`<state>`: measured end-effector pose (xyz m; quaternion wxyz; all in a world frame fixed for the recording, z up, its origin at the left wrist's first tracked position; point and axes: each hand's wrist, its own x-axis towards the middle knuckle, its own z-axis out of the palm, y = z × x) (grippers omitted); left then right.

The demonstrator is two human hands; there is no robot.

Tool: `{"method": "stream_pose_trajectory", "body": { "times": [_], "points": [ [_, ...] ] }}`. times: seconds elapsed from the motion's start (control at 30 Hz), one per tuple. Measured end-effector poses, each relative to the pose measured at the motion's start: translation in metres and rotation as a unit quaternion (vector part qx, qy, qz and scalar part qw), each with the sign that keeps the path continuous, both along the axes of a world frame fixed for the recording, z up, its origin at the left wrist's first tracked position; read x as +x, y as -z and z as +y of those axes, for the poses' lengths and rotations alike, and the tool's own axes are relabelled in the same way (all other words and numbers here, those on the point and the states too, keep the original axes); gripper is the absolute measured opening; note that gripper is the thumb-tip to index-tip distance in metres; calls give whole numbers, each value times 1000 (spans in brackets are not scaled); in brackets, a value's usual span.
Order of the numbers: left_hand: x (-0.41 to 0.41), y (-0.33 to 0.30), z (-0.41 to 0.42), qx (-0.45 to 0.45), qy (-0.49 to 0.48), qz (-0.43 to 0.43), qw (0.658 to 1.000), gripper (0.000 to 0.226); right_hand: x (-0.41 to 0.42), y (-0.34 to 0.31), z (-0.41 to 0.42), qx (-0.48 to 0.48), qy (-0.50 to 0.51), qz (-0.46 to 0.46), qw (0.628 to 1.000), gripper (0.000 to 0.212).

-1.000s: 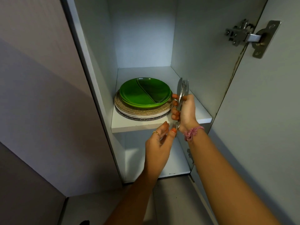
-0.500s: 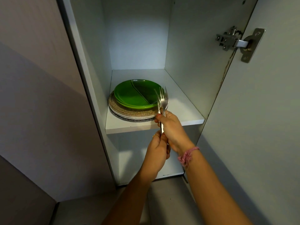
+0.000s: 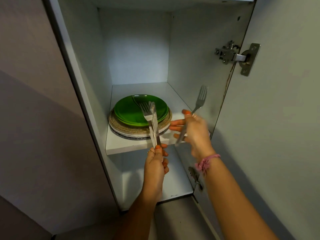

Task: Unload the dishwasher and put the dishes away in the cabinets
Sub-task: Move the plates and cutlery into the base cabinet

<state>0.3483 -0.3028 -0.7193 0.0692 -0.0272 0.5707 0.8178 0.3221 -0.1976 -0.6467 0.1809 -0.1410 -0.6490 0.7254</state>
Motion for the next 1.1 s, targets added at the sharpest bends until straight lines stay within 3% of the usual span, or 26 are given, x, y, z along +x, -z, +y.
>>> {"method": "stream_pose_trajectory", "body": {
  "times": [0.07,0.13,0.23,0.3,0.47,0.67,0.87,1.0,1.1],
  "points": [
    [-3,1,-4,-25,-9,16,1000,25,-12,-7,21,168,52,-49,983,34],
    [-4,1,-7,-26,-9,24,999,25,-25,-12,34,330,29,-153,931,38],
    [-3,4,-6,-18,-4,17,1000,25,-42,-6,36,454,-45,-265,850,36],
    [-5,6,-7,-13,0,11,1000,25,-57,3,35,521,-36,-268,809,34],
    [-9,11,-11,-5,3,9,1000,24,-77,22,26,524,5,-247,815,30],
    [-12,10,-10,23,1,8,1000,23,-82,31,10,595,35,-248,763,34],
    [-11,6,-7,44,-3,7,999,20,-81,28,3,617,28,-262,741,37],
    [-8,3,-5,47,-3,5,999,19,-70,23,9,587,9,-248,771,40],
    [-6,3,-3,56,1,6,998,19,-47,25,15,517,82,-128,842,30]
  ]
}}
